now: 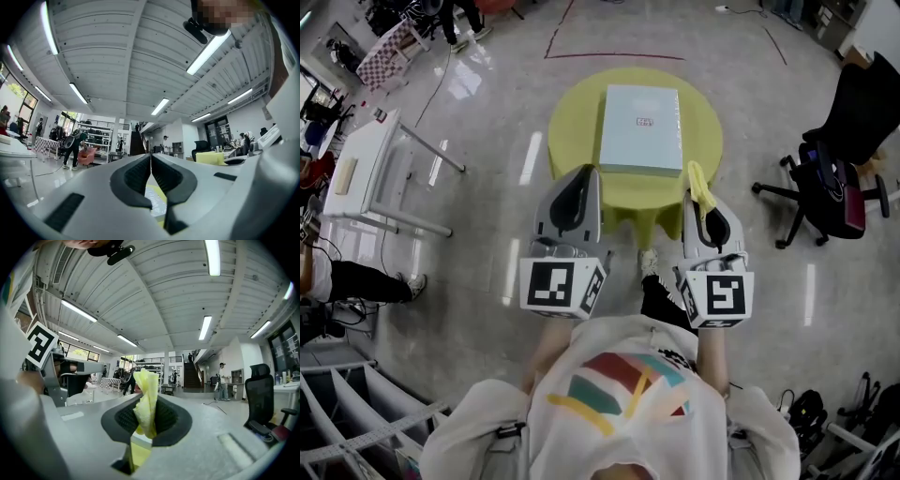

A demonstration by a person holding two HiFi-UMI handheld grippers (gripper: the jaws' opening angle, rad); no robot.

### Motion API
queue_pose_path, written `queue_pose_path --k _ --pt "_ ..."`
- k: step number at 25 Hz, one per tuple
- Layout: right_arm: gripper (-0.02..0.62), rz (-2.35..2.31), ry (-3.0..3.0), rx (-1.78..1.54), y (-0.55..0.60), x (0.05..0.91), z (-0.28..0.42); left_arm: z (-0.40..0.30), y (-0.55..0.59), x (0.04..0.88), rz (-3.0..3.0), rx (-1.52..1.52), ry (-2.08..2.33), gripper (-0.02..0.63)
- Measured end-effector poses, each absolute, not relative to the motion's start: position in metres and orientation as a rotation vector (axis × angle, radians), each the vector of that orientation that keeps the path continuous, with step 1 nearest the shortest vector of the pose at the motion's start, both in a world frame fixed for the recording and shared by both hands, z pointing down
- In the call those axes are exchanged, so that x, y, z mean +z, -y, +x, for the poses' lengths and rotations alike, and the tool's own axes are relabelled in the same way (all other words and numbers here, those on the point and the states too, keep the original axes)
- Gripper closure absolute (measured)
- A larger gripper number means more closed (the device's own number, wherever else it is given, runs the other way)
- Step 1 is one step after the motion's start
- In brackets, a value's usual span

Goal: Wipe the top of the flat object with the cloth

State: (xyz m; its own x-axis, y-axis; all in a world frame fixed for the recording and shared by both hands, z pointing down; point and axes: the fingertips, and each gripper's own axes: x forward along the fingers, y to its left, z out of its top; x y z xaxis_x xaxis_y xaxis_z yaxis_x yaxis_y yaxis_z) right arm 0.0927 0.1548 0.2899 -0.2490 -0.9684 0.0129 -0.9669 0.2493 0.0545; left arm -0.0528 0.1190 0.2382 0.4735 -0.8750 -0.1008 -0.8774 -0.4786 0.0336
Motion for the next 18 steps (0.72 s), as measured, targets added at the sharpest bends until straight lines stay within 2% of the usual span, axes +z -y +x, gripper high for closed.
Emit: queue_pose_path --k 18 --pt "0.569 1.74 2.485 -0.04 0.024 0.302 0.163 -0.007 0.063 0.244 -2.601 0.043 -1.811 0.591"
